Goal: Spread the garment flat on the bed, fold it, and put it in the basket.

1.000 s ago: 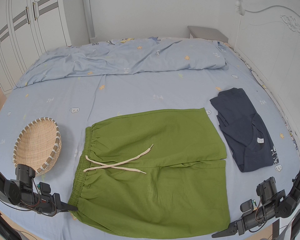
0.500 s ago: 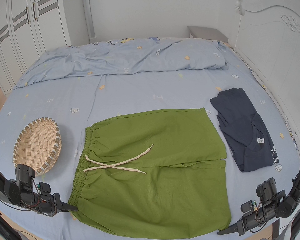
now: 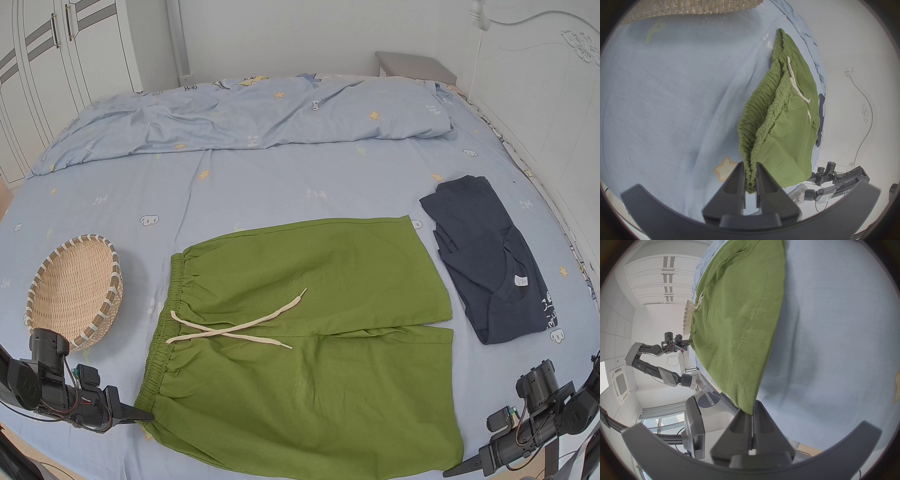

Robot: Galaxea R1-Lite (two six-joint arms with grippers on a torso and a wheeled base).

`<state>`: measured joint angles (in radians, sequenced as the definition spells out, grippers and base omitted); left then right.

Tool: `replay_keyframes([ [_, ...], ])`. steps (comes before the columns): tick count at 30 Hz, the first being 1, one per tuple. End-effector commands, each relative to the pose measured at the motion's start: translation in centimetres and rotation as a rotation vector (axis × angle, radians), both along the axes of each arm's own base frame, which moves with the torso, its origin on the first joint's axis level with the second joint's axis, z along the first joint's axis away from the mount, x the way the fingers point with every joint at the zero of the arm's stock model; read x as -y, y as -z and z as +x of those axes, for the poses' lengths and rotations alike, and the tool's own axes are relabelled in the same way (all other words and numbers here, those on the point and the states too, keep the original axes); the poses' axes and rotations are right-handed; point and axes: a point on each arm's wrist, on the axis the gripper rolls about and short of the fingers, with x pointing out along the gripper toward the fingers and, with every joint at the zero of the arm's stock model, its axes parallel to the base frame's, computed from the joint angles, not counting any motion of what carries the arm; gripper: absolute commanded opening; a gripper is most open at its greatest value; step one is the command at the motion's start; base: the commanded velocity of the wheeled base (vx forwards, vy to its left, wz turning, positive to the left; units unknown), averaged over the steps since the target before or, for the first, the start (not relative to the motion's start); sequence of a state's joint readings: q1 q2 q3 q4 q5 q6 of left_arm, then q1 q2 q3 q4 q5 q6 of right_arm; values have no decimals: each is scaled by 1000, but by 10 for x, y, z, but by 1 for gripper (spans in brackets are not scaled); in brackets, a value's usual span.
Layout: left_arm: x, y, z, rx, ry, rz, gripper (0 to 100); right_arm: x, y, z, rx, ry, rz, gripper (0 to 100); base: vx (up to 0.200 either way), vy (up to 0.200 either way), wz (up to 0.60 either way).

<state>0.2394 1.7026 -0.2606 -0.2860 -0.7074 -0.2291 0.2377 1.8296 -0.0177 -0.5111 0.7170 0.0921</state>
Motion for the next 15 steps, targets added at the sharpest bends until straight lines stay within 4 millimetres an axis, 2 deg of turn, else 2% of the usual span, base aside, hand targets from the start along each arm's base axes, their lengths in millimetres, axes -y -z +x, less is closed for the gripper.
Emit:
replay_keyframes([
  [1, 1, 1, -1, -7, 2, -2, 0, 6, -7, -7, 22, 29, 7, 0, 0, 0, 0],
  [6, 2, 0, 0, -10, 5, -4, 0, 6, -9, -6, 46, 30, 14, 0, 0, 0, 0],
  [12, 2, -21, 2, 34, -12, -5, 0, 7, -17, 2, 136, 58, 34, 0, 0, 0, 0],
  [13, 3, -38, 4, 36, -33, -20, 0, 8, -27, 10, 193, 82, 45, 0, 0, 0, 0],
  [15, 5, -54, 7, 26, -44, -36, 0, 8, -36, 16, 231, 94, 56, 0, 0, 0, 0],
])
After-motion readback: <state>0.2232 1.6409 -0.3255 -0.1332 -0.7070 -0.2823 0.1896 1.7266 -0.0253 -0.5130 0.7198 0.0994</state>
